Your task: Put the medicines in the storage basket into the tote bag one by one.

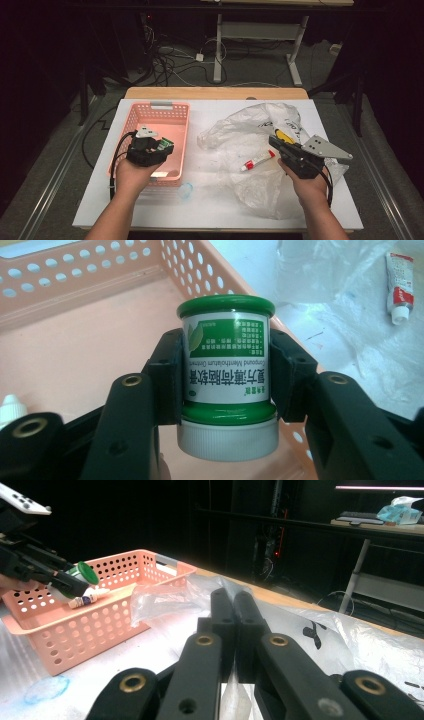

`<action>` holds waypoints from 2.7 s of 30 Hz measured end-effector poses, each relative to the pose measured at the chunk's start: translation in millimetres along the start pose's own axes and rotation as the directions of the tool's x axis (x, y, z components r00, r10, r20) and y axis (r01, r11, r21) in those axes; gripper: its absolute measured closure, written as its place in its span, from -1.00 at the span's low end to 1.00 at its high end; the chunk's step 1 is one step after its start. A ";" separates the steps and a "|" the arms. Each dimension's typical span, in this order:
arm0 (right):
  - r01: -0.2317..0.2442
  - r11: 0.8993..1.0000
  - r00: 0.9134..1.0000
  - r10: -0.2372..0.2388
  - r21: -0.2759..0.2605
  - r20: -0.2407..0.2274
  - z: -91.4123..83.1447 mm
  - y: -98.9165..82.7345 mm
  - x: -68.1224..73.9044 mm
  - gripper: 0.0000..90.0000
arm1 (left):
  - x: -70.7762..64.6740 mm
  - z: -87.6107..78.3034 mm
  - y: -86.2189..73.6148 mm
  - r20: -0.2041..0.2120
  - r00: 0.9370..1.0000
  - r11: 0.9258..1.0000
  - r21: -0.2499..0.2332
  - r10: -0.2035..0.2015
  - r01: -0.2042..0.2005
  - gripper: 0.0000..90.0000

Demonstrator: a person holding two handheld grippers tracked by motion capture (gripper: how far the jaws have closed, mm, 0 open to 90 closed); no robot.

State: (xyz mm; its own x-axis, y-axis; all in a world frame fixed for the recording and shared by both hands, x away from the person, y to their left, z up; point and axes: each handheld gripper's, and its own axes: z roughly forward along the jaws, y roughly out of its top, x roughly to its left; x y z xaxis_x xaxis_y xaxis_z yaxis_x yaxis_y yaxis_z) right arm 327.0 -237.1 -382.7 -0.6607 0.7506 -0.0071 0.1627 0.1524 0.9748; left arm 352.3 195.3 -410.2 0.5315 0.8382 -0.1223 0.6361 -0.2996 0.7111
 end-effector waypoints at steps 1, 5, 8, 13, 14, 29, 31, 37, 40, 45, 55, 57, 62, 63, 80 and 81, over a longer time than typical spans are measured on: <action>0.003 1.000 1.000 -0.003 -0.001 0.000 0.1 -0.1 -0.2 1.00 | -1.0 -1.2 -2.1 0.002 1.000 1.000 -0.007 0.001 -0.001 0.19; 0.005 1.000 1.000 -0.005 0.001 -0.002 0.2 -0.2 0.4 1.00 | -6.1 -6.1 -10.7 0.005 1.000 0.999 -0.037 0.009 -0.009 0.19; 0.010 1.000 1.000 -0.010 0.001 -0.004 0.4 -0.6 0.1 1.00 | -8.1 -9.2 -16.8 0.021 1.000 0.998 -0.057 0.008 -0.007 0.19; 0.006 1.000 1.000 -0.006 0.007 -0.004 1.3 -1.9 0.3 1.00 | -11.1 -10.4 -26.9 0.031 0.999 0.996 -0.091 0.011 -0.008 0.19; 0.005 1.000 1.000 -0.005 0.009 -0.003 1.3 -2.1 0.4 1.00 | -11.5 -10.6 -28.8 0.032 0.999 0.995 -0.096 0.012 -0.009 0.19; 0.005 1.000 1.000 -0.005 0.012 -0.007 1.9 -2.6 1.5 1.00 | -21.9 -19.2 -35.7 0.075 0.996 0.990 -0.138 0.038 -0.027 0.19; 0.007 1.000 1.000 -0.007 0.011 -0.007 1.9 -2.6 1.5 1.00 | -25.2 -21.8 -33.2 0.084 0.996 0.989 -0.145 0.039 -0.026 0.19; 0.006 1.000 1.000 -0.006 0.008 -0.008 2.3 -2.1 2.8 1.00 | -33.9 -26.3 -29.2 0.113 0.992 0.985 -0.172 0.053 -0.033 0.19; 0.010 1.000 1.000 -0.009 0.010 -0.011 1.8 -1.7 3.5 1.00 | -37.9 -26.3 -28.2 0.117 0.991 0.984 -0.176 0.061 -0.040 0.19; 0.014 1.000 1.000 -0.014 0.005 -0.012 1.8 -1.0 4.3 1.00 | -44.2 -24.0 -26.8 0.130 0.989 0.983 -0.175 0.076 -0.052 0.19; 0.014 1.000 1.000 -0.014 0.012 -0.015 2.6 -1.7 5.5 1.00 | -61.7 -15.9 -24.2 0.157 0.981 0.981 -0.174 0.115 -0.087 0.19; 0.017 1.000 1.000 -0.017 0.012 -0.014 3.1 -1.9 5.8 1.00 | -65.9 -13.0 -24.1 0.165 0.978 0.981 -0.169 0.124 -0.096 0.19; 0.019 1.000 1.000 -0.018 0.013 -0.020 3.1 -1.7 6.5 1.00 | -75.2 -7.5 -23.2 0.186 0.973 0.980 -0.164 0.138 -0.108 0.19; 0.017 1.000 1.000 -0.017 0.012 -0.018 3.0 -1.6 6.7 1.00 | -76.9 -6.4 -23.1 0.188 0.972 0.980 -0.164 0.141 -0.110 0.19; 0.017 1.000 1.000 -0.017 0.010 -0.020 1.7 -0.7 7.1 1.00 | -117.1 24.7 -1.5 0.216 0.948 0.968 -0.146 0.232 -0.203 0.19; 0.017 1.000 1.000 -0.017 0.010 -0.020 1.6 -0.7 7.1 1.00 | -119.0 27.2 0.0 0.221 0.948 0.968 -0.149 0.231 -0.201 0.19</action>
State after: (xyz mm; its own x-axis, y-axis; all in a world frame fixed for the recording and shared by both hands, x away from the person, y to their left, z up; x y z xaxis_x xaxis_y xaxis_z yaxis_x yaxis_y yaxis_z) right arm 323.4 -230.9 -383.8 -0.6781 0.7347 -0.0190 0.1586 0.1716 0.9723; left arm 304.3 83.2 -414.4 0.7741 0.6243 -0.1048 0.4258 -0.3910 0.8160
